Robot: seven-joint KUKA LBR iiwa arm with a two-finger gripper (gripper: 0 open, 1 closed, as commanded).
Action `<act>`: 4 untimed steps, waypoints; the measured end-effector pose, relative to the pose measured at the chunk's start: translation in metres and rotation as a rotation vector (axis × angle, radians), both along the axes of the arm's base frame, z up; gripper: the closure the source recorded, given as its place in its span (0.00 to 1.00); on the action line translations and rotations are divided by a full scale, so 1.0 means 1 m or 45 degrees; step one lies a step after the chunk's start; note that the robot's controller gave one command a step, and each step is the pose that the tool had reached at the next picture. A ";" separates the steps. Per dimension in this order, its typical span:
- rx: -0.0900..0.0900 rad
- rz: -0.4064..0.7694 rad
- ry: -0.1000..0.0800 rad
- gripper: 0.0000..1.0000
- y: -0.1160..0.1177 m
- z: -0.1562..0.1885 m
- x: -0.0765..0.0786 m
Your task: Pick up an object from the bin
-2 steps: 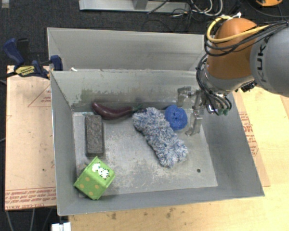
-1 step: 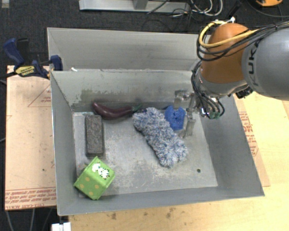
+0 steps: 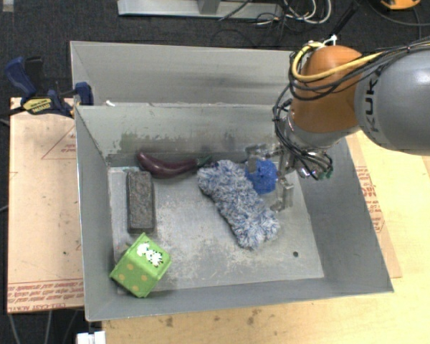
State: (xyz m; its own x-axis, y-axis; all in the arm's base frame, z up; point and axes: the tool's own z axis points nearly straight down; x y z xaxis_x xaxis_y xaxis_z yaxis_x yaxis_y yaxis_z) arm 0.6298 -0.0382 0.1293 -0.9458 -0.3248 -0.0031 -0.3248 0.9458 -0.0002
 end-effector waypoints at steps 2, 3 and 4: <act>0.001 0.320 0.000 1.00 0.014 -0.033 0.003; 0.000 0.333 0.000 1.00 0.005 0.005 0.016; 0.001 0.333 0.000 1.00 0.005 0.005 0.016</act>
Offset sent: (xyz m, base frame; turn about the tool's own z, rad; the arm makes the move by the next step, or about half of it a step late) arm 0.0000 0.0000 0.0000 0.0000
